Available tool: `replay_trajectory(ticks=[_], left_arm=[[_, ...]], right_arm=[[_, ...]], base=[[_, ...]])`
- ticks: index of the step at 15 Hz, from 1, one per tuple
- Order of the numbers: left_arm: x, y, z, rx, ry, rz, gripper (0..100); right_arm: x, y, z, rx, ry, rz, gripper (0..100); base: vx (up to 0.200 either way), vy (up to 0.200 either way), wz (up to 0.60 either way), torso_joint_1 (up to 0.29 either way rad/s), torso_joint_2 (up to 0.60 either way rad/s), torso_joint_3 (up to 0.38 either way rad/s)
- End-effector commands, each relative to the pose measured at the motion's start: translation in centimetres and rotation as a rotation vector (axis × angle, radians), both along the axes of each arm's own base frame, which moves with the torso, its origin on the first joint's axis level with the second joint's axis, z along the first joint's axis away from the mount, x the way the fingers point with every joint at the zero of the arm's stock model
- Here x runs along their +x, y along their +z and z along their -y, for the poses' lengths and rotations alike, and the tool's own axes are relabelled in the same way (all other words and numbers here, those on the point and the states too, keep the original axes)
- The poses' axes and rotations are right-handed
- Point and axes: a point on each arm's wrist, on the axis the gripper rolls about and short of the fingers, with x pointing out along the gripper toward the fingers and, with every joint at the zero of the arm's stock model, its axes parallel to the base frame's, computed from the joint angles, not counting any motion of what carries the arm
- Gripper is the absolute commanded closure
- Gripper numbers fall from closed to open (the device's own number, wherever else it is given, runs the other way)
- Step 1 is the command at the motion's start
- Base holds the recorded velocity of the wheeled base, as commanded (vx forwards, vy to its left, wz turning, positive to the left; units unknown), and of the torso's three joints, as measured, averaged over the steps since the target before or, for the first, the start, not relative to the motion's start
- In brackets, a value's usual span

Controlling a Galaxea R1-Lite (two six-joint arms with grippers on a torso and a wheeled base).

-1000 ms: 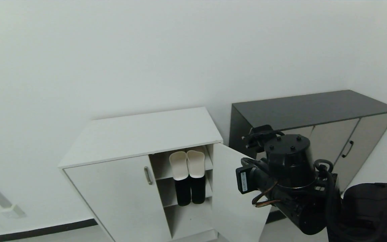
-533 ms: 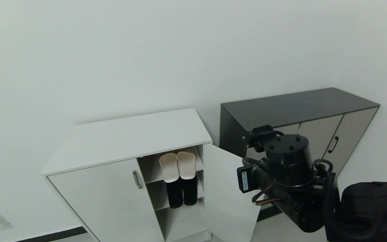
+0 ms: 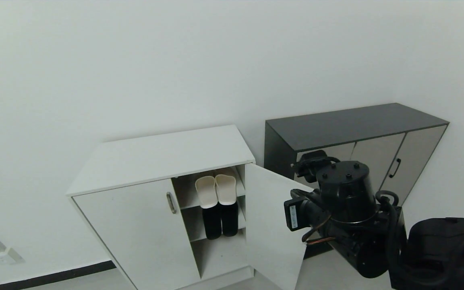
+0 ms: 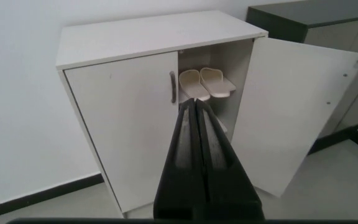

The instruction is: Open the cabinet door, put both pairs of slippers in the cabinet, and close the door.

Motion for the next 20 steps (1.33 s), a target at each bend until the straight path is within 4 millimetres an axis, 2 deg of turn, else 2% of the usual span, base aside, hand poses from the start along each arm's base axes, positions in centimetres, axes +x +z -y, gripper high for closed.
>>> replay_trajectory(ticks=[1, 3, 7, 8, 12, 13, 14, 15, 16, 20], left_arm=[[0.0, 0.0, 0.0, 0.0, 0.0, -0.001, 100], [0.0, 0.0, 0.0, 0.0, 0.0, -0.001, 100], [0.0, 0.0, 0.0, -0.002, 0.0, -0.001, 100], [0.0, 0.0, 0.0, -0.002, 0.0, -0.001, 100], [0.0, 0.0, 0.0, 0.0, 0.0, -0.001, 100], [0.0, 0.0, 0.0, 0.0, 0.0, -0.001, 100], [0.0, 0.0, 0.0, 0.0, 0.002, -0.001, 100], [0.0, 0.0, 0.0, 0.0, -0.001, -0.001, 100], [0.0, 0.0, 0.0, 0.0, 0.0, -0.001, 100], [0.0, 0.0, 0.0, -0.002, 0.0, -0.001, 100]], right_arm=[[0.1, -0.1, 0.1, -0.002, -0.004, -0.001, 100], [0.1, 0.0, 0.0, -0.002, -0.002, -0.001, 100], [0.7, -0.4, 0.4, -0.008, -0.021, -0.008, 100], [1.4, -0.7, 0.6, -0.015, -0.042, -0.013, 100], [7.9, -1.2, 2.9, 0.045, -0.141, 0.011, 100], [7.9, -1.2, 2.9, 0.045, -0.141, 0.011, 100], [11.1, -1.6, 3.9, 0.039, -0.191, 0.011, 100], [11.9, -1.8, 4.2, 0.034, -0.205, 0.01, 100], [13.9, -2.1, 4.7, 0.042, -0.224, 0.013, 100], [18.0, -3.7, 5.6, 0.055, -0.243, 0.007, 100]], base=[[-0.2, 0.0, 0.0, -0.002, 0.0, 0.002], [-0.2, 0.0, 0.0, 0.007, 0.0, 0.002], [0.0, 0.0, 0.0, 0.0, 0.0, 0.0], [0.0, 0.0, 0.0, 0.0, 0.0, 0.0], [0.0, 0.0, 0.0, 0.0, 0.0, 0.0], [0.0, 0.0, 0.0, 0.0, 0.0, 0.0], [0.0, 0.0, 0.0, 0.0, 0.0, 0.0], [0.0, 0.0, 0.0, 0.0, 0.0, 0.0], [0.0, 0.0, 0.0, 0.0, 0.0, 0.0], [0.0, 0.0, 0.0, 0.0, 0.0, 0.0]])
